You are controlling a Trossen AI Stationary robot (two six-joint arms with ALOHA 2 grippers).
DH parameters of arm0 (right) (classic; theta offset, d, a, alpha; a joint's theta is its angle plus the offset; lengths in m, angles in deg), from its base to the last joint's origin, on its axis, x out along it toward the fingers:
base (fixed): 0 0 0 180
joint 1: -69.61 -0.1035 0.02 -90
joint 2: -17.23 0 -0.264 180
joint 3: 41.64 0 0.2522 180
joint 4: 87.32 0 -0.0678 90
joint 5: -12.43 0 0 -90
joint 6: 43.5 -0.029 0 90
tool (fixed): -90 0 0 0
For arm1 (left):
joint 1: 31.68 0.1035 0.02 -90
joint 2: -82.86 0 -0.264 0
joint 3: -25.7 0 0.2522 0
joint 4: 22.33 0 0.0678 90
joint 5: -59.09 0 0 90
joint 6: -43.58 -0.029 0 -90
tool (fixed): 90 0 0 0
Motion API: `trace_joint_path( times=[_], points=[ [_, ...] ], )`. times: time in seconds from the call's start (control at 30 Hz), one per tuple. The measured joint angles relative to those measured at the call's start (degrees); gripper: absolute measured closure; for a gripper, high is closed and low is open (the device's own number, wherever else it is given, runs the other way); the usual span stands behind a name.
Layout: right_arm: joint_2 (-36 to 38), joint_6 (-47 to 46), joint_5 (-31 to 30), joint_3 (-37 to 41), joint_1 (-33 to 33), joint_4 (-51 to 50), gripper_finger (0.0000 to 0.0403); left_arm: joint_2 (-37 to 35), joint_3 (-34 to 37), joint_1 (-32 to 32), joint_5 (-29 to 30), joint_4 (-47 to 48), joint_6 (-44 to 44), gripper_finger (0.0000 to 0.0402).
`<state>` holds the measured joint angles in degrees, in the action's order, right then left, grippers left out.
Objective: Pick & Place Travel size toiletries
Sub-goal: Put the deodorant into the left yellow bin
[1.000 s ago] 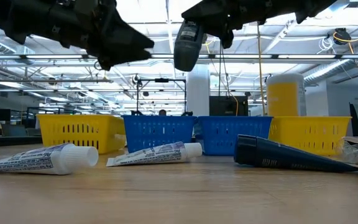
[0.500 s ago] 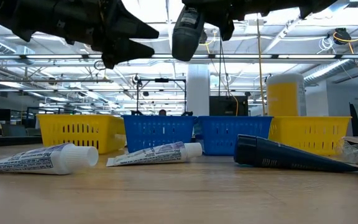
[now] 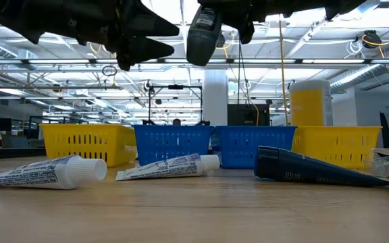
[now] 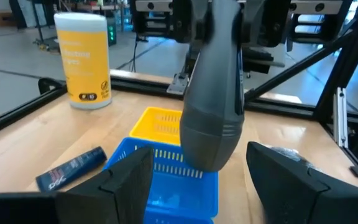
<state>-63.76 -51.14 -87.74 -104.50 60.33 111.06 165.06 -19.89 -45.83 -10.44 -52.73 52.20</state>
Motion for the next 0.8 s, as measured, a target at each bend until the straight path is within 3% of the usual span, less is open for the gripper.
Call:
trace_joint_path(
  times=[0.33,0.8],
  points=[
    [0.0,0.4,0.0,0.0,0.0,-0.3,0.0314,10.4,-7.4,0.6,-0.1,-2.6,-4.6,0.0144],
    [0.0,0.9,0.0,0.0,-0.6,-0.3,0.0315,11.6,-9.7,3.0,-7.3,-0.9,-3.5,0.0144]
  ],
)
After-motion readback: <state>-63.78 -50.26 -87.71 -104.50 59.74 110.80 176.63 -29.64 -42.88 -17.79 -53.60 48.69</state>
